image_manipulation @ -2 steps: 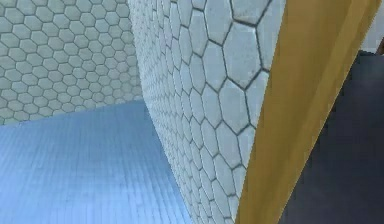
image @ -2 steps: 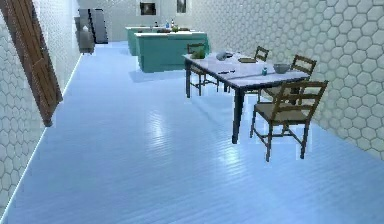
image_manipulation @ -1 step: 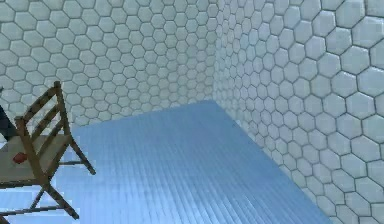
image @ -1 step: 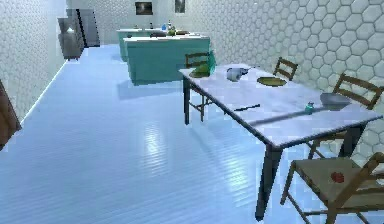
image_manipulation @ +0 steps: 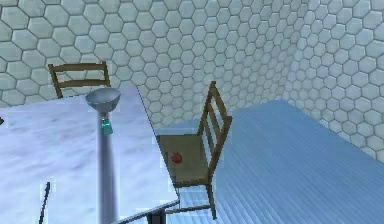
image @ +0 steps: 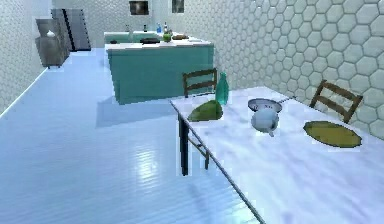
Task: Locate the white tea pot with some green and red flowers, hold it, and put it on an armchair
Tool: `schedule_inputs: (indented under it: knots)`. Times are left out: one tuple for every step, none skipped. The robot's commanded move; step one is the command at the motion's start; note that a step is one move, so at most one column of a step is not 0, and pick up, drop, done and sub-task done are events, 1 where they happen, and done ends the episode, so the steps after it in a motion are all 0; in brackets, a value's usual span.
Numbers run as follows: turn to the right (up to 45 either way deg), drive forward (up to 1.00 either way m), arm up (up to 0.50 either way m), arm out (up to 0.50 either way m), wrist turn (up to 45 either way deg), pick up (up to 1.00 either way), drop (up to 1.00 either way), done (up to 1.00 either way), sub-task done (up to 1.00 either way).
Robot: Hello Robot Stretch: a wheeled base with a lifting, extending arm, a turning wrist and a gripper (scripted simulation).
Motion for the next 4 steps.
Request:
schedule_inputs:
  knots:
    - [-9.0, 0.00, 0.00, 0.00, 0.0, 0.00, 0.00, 0.00, 0.00]
    - [0.0, 0.35, 0.00, 0.00, 0.0, 0.00, 0.00, 0.00, 0.00]
    - [-45.0, 0.00, 0.00, 0.00, 0.0, 0.00, 0.00, 0.00, 0.00]
    - [45.0, 0.00, 0.00, 0.00, 0.0, 0.00, 0.00, 0.00, 0.00]
